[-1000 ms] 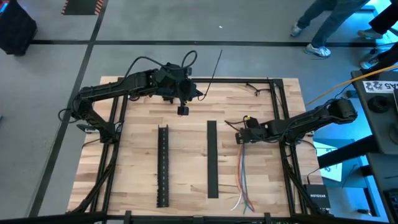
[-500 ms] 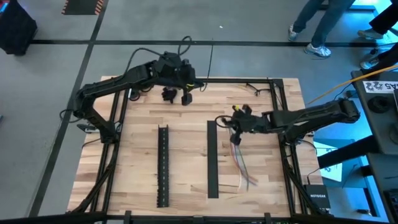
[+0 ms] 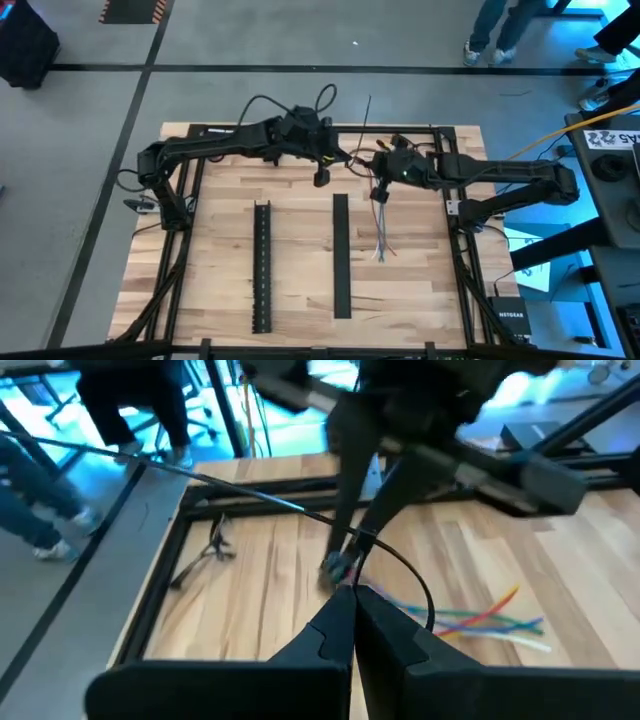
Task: Ziptie cables
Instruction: Insert the cable wires into the black zip tie
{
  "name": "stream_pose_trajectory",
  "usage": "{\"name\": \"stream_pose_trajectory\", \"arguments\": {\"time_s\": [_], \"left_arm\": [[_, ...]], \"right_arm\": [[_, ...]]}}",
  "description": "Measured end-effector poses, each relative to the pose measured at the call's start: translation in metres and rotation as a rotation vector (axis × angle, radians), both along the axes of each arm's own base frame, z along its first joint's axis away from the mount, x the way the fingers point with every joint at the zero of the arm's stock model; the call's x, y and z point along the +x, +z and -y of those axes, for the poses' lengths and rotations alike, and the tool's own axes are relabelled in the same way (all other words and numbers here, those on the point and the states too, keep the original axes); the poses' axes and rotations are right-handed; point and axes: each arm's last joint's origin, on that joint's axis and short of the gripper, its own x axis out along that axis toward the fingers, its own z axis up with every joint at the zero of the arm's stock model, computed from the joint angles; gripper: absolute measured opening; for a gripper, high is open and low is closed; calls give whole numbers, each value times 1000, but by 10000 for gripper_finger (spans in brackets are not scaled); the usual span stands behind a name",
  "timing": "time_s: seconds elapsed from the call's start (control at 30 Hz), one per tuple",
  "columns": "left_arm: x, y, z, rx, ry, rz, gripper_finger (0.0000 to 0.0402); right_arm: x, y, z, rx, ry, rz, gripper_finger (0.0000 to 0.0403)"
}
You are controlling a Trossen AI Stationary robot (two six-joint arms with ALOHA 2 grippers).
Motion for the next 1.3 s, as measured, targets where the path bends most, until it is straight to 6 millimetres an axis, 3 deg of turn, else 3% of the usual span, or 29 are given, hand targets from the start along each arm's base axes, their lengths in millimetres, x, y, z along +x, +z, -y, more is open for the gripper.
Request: {"name": "stream_pose_trajectory", "arguments": {"time_s": [0.3, 0.6, 1.3], "left_arm": [[22, -30, -3, -9, -15, -28, 0], [25, -26, -8, 30, 17, 26, 0], [23, -28, -6, 95, 70, -28, 0]], "right_arm": [[-1, -4, 3, 30, 44, -35, 0], [-2, -6, 1, 66, 77, -55, 0], [-1, -4, 0, 97, 69, -27, 0]]}}
